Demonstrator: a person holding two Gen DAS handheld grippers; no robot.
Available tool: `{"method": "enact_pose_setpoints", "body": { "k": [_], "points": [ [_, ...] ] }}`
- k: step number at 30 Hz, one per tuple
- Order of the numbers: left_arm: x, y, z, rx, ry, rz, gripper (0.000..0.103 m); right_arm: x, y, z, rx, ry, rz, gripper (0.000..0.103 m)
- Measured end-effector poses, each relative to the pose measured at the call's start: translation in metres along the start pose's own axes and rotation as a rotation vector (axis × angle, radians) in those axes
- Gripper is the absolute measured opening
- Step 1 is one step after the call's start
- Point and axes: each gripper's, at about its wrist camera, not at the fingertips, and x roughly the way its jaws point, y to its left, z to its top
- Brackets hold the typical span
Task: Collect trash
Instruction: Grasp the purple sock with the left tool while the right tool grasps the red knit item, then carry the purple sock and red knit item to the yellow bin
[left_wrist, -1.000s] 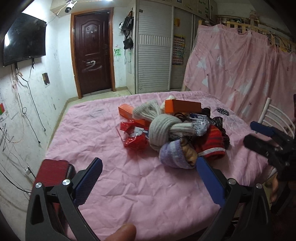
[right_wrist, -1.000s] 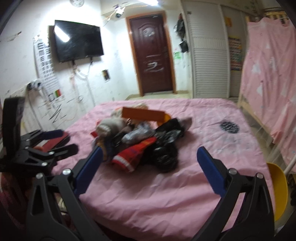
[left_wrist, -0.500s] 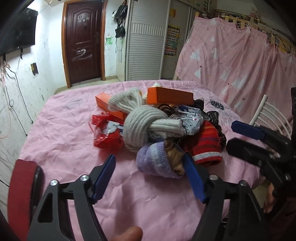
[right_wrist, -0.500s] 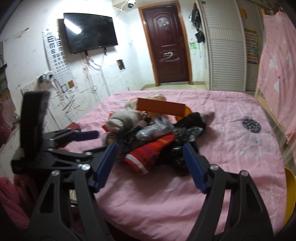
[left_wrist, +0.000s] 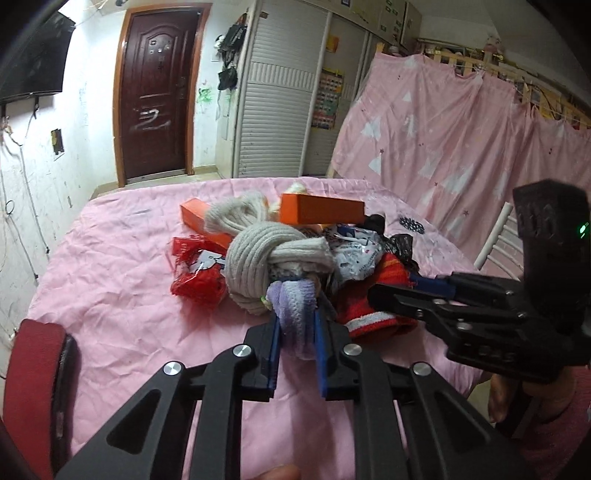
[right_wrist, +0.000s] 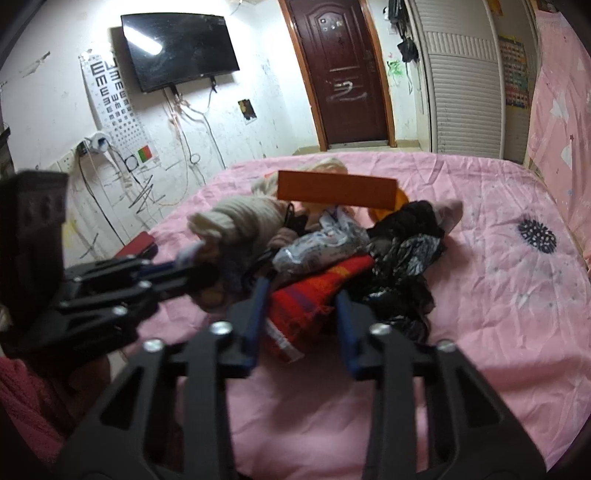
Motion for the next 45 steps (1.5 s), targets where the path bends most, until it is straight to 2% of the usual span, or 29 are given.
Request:
{"method": "enact_pose_setpoints", "body": {
  "k": [1,4,16,21,35,41,45],
  "points": [
    [-0.005,0.002,0.000,-0.006,-0.005,0.005,0.009,0.000,0.000,0.000,-0.003,-0.009,-0.001,0.014],
    [-0.022,0.003,0.002,-0.009,-0.031,0.008,0.009,-0.004,-0.001,-0.001,0.011,-0.030,0.002,0.012],
    [-0.077,-0.009,0.016,0.012,-0.158,0.031,0.009,-0.064,0.005,0.017,-0.009,-0.208,0.005,0.012],
    [-0.088,-0.025,0.026,0.043,-0.187,0.029,0.009,-0.084,-0.006,0.022,-0.003,-0.255,-0.036,0.012],
    [-0.062,-0.113,0.066,0.174,-0.189,-0.069,0.009,-0.119,-0.079,0.020,0.088,-0.287,-0.310,0.012],
    [-0.035,-0.157,0.082,0.189,-0.143,-0.138,0.009,-0.131,-0.117,0.013,0.140,-0.288,-0.414,0.012],
    [-0.010,-0.185,0.095,0.172,-0.089,-0.191,0.009,-0.145,-0.146,0.005,0.202,-0.305,-0.446,0.012]
  ]
}}
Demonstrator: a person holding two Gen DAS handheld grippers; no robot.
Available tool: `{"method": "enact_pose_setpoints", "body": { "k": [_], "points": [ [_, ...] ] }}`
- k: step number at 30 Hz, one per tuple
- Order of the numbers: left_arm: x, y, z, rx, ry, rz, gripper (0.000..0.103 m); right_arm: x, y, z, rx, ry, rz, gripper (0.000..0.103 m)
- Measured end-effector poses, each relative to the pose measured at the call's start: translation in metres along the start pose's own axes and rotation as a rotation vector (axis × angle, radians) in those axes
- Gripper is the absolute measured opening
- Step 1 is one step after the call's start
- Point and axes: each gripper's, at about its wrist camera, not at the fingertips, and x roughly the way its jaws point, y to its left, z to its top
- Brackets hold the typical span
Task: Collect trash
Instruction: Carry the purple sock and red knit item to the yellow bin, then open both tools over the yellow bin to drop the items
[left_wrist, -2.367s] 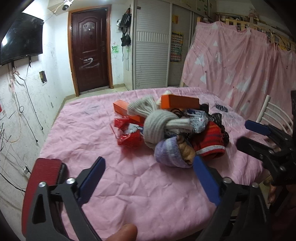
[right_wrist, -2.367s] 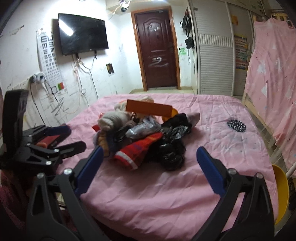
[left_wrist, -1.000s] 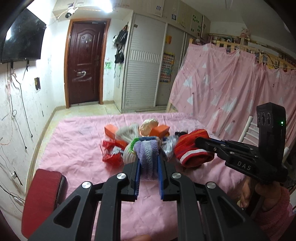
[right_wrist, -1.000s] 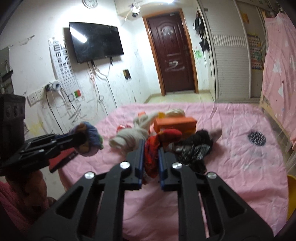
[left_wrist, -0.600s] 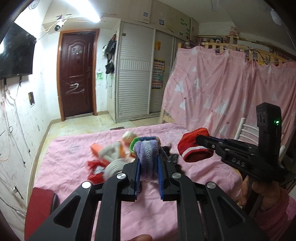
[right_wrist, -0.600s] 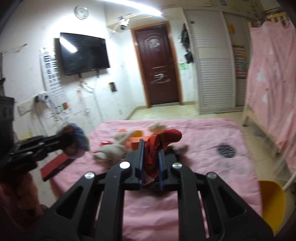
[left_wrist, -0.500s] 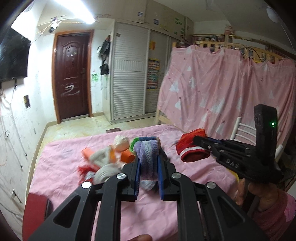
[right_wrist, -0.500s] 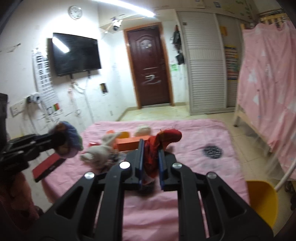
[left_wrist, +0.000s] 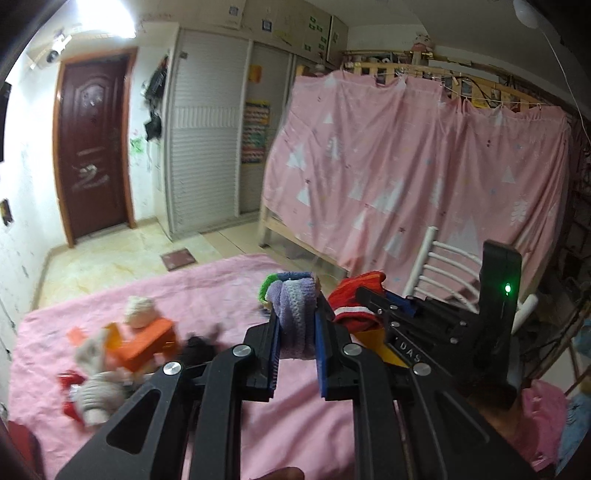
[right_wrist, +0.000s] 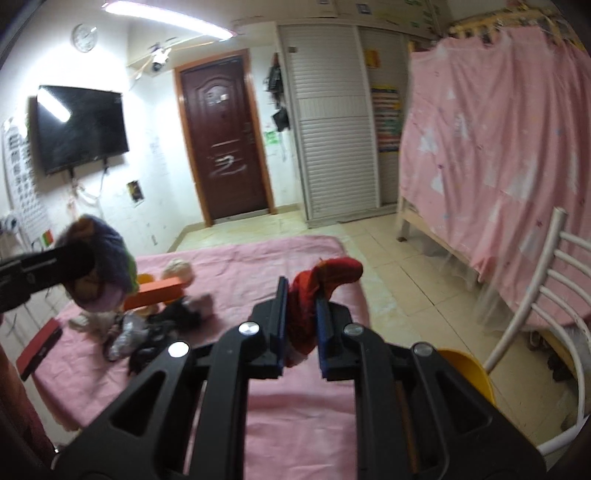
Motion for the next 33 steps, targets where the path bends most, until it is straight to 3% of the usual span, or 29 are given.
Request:
{"method": "enact_pose_setpoints", "body": {
  "k": [8,19,23,26,33],
  "points": [
    [0.073,-0.045,0.012,-0.014,0.120,-0.096,0.009,-0.005,-0.057,-0.003,0.085,0.003,-0.081,0.012],
    [0.152,-0.092,0.014,-0.048,0.247,-0.176,0.009,0.012,-0.120,-0.026,0.225,0.089,-0.131,0.014],
    [0.176,-0.098,0.013,-0.094,0.305,-0.193,0.025,0.014,-0.129,-0.030,0.257,0.095,-0.143,0.022],
    [0.186,-0.099,0.012,-0.112,0.323,-0.193,0.037,0.010,-0.137,-0.031,0.277,0.083,-0.154,0.038],
    [0.179,-0.092,0.009,-0.131,0.329,-0.180,0.039,0.005,-0.135,-0.030,0.282,0.067,-0.146,0.041]
  ]
}}
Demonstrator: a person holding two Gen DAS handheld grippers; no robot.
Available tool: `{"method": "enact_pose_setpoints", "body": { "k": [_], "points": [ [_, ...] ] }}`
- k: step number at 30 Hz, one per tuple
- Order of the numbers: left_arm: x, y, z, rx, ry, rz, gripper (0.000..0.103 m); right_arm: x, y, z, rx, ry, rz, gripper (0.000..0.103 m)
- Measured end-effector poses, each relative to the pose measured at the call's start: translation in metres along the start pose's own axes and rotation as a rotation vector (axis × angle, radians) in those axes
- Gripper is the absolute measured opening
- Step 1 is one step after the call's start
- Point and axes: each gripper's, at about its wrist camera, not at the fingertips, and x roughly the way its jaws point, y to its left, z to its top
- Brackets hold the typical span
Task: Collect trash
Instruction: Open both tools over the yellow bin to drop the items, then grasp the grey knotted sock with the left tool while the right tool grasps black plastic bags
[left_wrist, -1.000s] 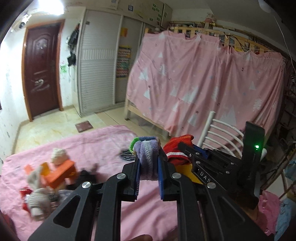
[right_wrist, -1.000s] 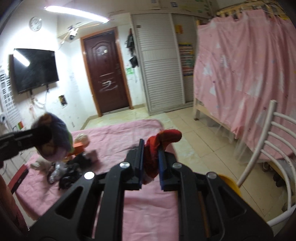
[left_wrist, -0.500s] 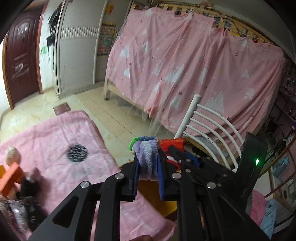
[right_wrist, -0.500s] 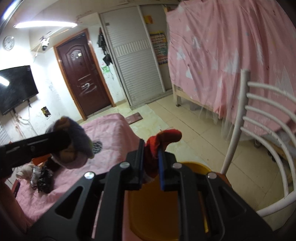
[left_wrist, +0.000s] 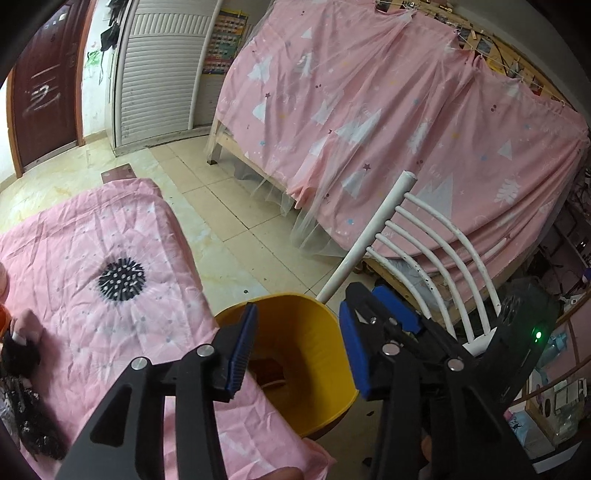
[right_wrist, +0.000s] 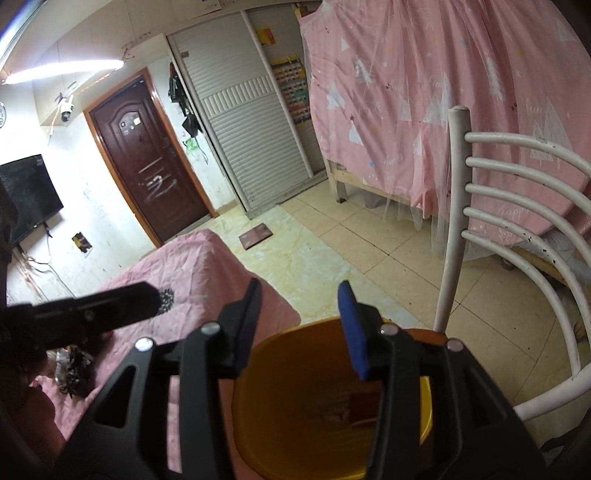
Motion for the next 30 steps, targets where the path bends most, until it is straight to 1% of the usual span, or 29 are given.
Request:
{"method": "enact_pose_setpoints", "body": {
  "k": [2,3,4,6,11,15,18,21,27,30],
  "points": [
    [-0.009,0.002,-0.002,0.003,-0.009,0.003,0.039,-0.001,0.007,0.002,-0.013,-0.006,0.008,0.041],
    [-0.013,0.003,-0.004,0.006,-0.016,0.005,0.039,-0.001,0.011,0.003,-0.020,-0.008,0.012,0.043],
    [-0.019,0.004,-0.006,0.009,-0.026,0.010,0.039,-0.001,0.015,0.003,-0.029,-0.008,0.016,0.049],
    [-0.031,0.007,-0.007,0.011,-0.046,0.018,0.039,-0.002,0.024,0.003,-0.051,-0.012,0.024,0.054],
    [-0.063,0.020,-0.011,-0.001,-0.104,0.053,0.039,-0.006,0.044,0.003,-0.085,-0.025,0.063,0.054],
    [-0.094,0.036,-0.017,-0.008,-0.158,0.127,0.040,-0.008,0.066,0.001,-0.102,-0.030,0.129,0.056],
    [-0.120,0.056,-0.022,-0.028,-0.192,0.198,0.041,-0.007,0.090,-0.003,-0.147,-0.020,0.174,0.062],
    [-0.140,0.077,-0.025,-0.064,-0.211,0.238,0.042,-0.004,0.115,-0.007,-0.200,-0.005,0.203,0.063],
    [-0.169,0.113,-0.035,-0.119,-0.235,0.308,0.043,-0.002,0.148,-0.017,-0.264,0.024,0.260,0.063],
    [-0.180,0.129,-0.042,-0.135,-0.246,0.366,0.043,-0.001,0.163,-0.024,-0.289,0.041,0.298,0.063]
  ]
}}
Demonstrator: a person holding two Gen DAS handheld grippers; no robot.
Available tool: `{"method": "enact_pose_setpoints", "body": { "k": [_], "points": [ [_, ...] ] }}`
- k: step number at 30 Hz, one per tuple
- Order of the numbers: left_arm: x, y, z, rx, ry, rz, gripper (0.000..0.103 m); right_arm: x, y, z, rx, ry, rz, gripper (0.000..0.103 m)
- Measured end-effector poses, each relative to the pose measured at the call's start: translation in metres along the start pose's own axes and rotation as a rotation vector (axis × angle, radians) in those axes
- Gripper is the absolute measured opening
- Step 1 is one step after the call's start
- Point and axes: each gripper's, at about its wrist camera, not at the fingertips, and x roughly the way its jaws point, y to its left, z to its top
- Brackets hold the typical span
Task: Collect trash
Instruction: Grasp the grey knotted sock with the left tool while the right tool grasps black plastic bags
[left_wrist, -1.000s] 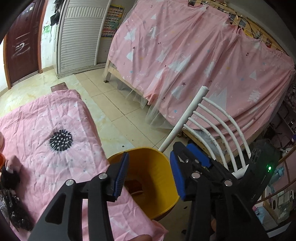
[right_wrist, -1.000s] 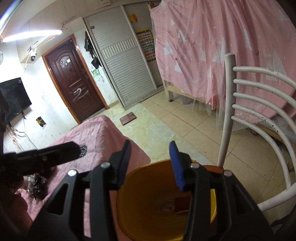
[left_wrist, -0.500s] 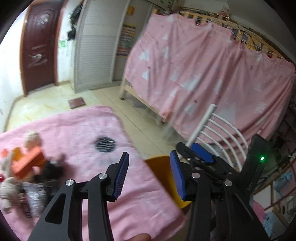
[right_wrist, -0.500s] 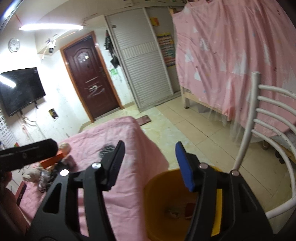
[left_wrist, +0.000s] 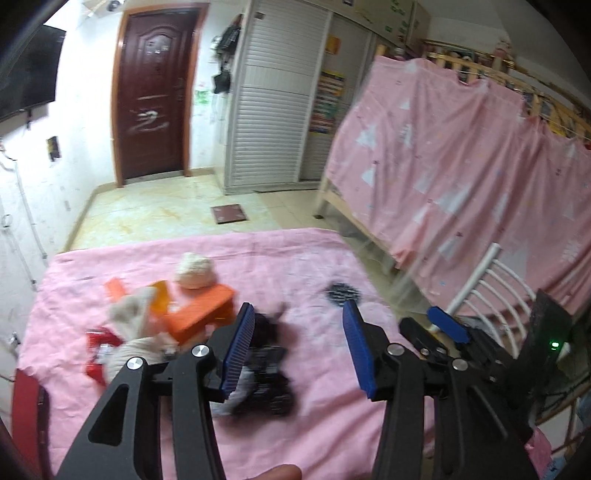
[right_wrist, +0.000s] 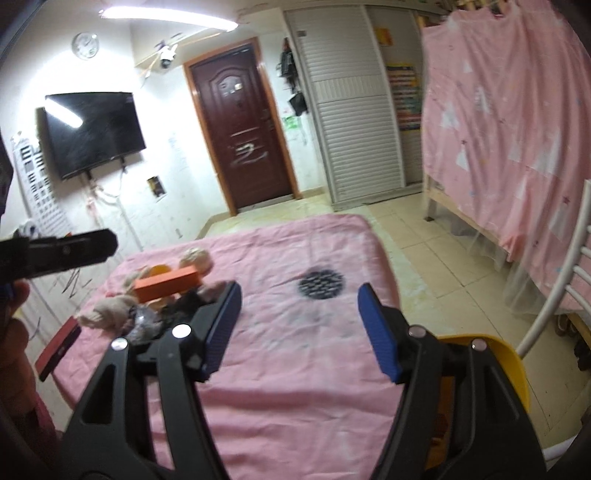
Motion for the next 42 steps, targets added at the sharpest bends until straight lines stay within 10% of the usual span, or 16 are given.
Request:
{"method": "enact_pose_setpoints", "body": {
  "k": [13,42],
  "points": [
    [-0.001,0.081,-0.026,-0.093,0.052,0.221,0.052,0.030,0.053,-0.018,-0.089,0.111,0.144,0.063],
    [0.022,0.112,-0.064,-0.073,0.046,0.294,0.037,0.076,0.099,-0.059,-0.235,0.270,0.158,0.061]
  ]
}}
